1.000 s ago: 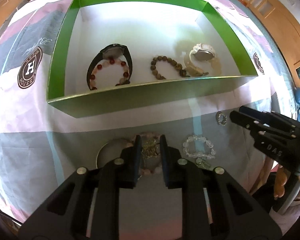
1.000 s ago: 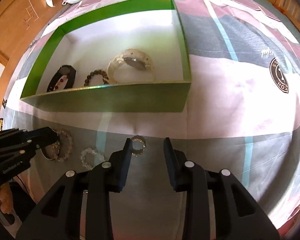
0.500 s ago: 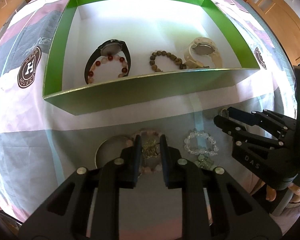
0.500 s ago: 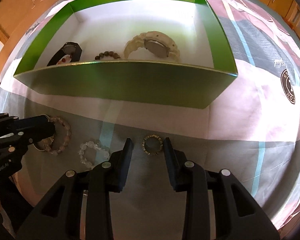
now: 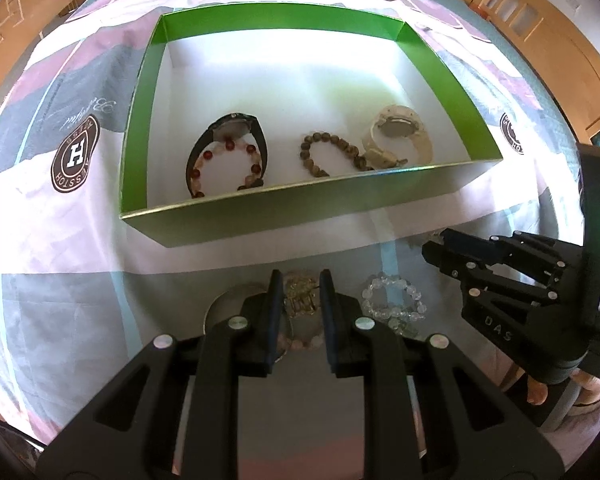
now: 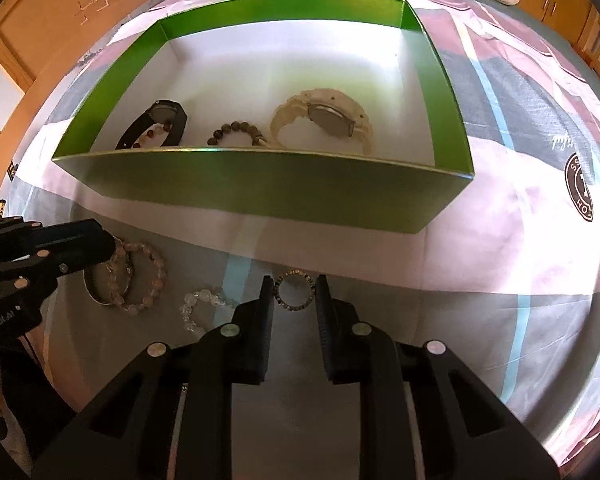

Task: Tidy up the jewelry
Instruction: 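Lower the gold chain bracelet into the box with the left tool while the right tool drops the ring in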

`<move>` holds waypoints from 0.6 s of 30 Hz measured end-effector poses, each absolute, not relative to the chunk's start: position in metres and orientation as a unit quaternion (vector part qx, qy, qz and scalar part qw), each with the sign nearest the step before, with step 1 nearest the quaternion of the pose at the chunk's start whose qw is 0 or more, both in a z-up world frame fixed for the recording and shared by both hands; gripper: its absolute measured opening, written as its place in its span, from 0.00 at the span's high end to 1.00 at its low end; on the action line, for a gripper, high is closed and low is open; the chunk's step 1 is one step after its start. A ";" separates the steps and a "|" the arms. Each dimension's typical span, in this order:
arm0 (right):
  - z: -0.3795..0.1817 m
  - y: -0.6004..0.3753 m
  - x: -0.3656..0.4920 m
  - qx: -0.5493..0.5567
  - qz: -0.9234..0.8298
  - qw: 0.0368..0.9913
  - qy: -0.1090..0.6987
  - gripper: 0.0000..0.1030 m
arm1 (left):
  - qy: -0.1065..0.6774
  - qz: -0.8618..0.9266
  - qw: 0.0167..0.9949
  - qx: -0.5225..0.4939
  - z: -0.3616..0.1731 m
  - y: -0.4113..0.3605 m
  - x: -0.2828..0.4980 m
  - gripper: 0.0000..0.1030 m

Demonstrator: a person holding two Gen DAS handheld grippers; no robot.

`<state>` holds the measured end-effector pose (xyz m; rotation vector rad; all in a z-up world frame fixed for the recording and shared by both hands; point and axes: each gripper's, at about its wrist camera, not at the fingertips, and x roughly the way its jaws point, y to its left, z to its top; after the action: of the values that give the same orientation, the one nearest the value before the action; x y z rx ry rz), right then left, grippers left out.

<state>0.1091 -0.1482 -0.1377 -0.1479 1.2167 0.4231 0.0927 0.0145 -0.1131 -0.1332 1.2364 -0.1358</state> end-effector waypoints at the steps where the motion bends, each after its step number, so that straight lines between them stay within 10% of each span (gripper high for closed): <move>1: -0.136 -0.150 0.108 -0.068 0.198 0.798 0.565 0.80 | 0.577 -0.064 0.812 -0.061 -0.113 0.014 0.093 0.82; 18: -0.063 -0.159 0.111 0.036 0.271 0.854 0.442 0.80 | 0.465 -0.048 0.874 -0.133 -0.060 0.047 0.099 0.82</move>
<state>0.1112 -0.1586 -0.0630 0.0764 0.9306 0.5696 0.0986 0.0466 -0.0603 -0.2769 0.9705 -0.1010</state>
